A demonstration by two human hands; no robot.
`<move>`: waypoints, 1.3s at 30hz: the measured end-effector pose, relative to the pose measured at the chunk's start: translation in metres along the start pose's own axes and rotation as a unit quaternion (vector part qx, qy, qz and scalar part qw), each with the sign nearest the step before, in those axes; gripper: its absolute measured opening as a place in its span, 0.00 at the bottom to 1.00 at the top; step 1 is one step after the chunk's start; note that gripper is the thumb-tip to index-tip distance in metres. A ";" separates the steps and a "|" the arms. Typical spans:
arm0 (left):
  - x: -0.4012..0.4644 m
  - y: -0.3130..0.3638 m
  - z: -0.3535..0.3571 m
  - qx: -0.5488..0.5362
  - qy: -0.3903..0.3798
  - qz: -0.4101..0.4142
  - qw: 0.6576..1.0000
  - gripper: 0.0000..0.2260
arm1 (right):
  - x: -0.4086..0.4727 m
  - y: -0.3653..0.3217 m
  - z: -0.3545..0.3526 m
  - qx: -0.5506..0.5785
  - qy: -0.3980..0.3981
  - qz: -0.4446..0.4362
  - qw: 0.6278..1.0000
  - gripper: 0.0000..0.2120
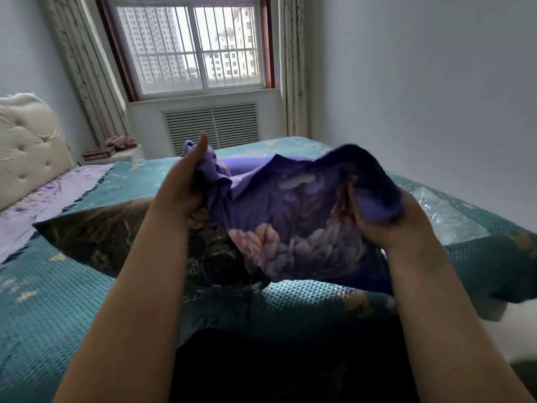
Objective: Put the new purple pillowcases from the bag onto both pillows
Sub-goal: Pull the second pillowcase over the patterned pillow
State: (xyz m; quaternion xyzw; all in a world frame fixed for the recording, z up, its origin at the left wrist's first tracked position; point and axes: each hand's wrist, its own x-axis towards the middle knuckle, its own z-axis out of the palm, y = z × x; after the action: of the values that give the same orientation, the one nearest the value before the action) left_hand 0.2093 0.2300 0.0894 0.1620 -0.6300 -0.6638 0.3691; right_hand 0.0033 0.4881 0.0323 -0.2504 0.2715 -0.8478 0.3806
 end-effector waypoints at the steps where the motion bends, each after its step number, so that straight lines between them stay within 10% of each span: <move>1: 0.003 -0.005 0.009 0.115 0.055 0.010 0.992 0.20 | 0.005 0.001 0.005 0.025 0.035 -0.001 0.999 0.15; 3: 0.010 -0.023 0.019 0.360 0.192 -0.007 0.913 0.25 | 0.019 0.014 0.007 -0.210 0.097 -0.091 0.969 0.16; 8: -0.019 -0.090 0.051 0.583 0.311 0.210 0.721 0.19 | 0.038 0.047 -0.023 -0.622 0.192 -0.173 0.739 0.26; 14: -0.044 -0.135 0.067 0.613 0.315 0.262 0.675 0.17 | 0.054 0.044 -0.033 -0.705 0.251 -0.172 0.641 0.29; 17: -0.043 -0.142 0.071 0.655 0.286 0.200 0.670 0.24 | 0.060 0.040 -0.049 -0.504 0.257 -0.178 0.805 0.32; 20: -0.034 -0.136 0.078 0.628 0.282 0.133 0.713 0.25 | 0.062 0.034 -0.074 -0.379 0.314 -0.109 0.864 0.28; 23: -0.021 -0.135 0.085 0.555 0.288 0.079 0.777 0.22 | 0.060 0.038 -0.081 -0.446 0.262 0.004 0.856 0.23; 29: -0.008 -0.131 0.081 0.316 0.242 0.118 0.910 0.10 | 0.063 0.036 -0.073 -0.741 0.184 -0.019 0.646 0.38; 35: 0.006 -0.051 0.092 0.303 0.256 0.218 0.892 0.06 | 0.064 0.007 -0.033 -0.663 0.225 -0.030 0.713 0.32; 39: 0.041 -0.036 0.081 0.395 0.229 0.115 0.882 0.04 | 0.072 0.004 -0.032 -0.668 0.252 0.031 0.699 0.39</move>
State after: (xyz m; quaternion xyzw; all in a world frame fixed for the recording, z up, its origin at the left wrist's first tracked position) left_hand 0.1162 0.2571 0.0781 0.3679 -0.7523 -0.2573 0.4821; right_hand -0.0572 0.4379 0.0221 -0.2075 0.8601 -0.4625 0.0568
